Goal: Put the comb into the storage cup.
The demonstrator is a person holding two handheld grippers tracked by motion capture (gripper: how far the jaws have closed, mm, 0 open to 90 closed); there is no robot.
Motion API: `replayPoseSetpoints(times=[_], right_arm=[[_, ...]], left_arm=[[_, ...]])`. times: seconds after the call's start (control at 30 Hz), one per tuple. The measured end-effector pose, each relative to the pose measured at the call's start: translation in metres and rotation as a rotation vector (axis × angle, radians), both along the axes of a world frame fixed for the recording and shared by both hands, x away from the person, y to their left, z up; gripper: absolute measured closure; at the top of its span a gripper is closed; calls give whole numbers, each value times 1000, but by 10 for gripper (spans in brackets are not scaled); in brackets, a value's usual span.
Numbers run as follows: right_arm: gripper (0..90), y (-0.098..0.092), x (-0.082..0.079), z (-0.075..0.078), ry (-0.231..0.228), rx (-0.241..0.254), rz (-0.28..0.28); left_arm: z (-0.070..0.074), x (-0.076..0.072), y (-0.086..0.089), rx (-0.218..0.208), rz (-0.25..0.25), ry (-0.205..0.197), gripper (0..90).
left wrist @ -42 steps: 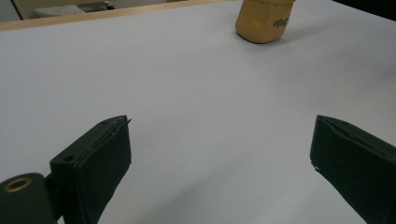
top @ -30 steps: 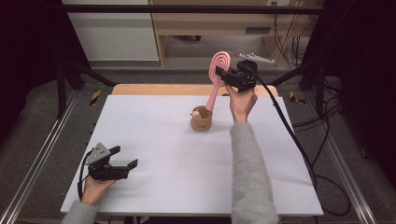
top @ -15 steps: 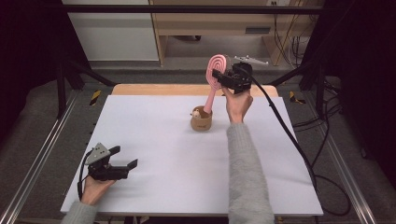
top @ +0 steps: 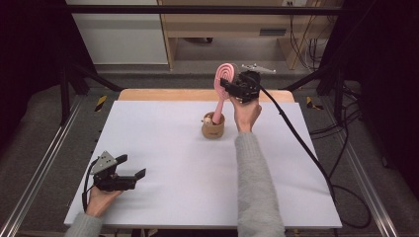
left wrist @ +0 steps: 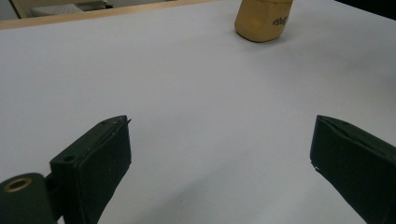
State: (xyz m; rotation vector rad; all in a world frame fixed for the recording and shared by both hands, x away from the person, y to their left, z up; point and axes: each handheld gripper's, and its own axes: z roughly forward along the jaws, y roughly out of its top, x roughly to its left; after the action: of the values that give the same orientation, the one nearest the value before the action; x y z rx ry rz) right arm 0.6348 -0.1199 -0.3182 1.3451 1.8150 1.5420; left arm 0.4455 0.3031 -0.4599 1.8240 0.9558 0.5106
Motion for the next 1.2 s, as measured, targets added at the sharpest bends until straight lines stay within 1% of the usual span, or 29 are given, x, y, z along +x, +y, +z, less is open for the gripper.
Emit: replayPoseSetpoints(times=[0.23,0.47,0.57,0.9,1.07,1.17,1.2], right_arm=[[630,4,2,-7,17,-1,-2],[630,8,3,-14,20,-4,-7],[630,10,3,-19,28,7,-6],[630,12,3,-32,57,14,-6],[629,13,4,-37,63,20,-7],[628,13,3,-43,73,26,-19],[628,13,3,-43,73,26,-19]], left_arm=[[0,0,0,3,-1,4,50],[0,0,0,2,0,3,50],[0,0,0,3,-1,4,50],[-1,0,0,8,-1,6,50],[-1,0,0,9,-1,7,50],[-1,0,0,9,-2,7,50],[-1,0,0,9,-2,7,50]])
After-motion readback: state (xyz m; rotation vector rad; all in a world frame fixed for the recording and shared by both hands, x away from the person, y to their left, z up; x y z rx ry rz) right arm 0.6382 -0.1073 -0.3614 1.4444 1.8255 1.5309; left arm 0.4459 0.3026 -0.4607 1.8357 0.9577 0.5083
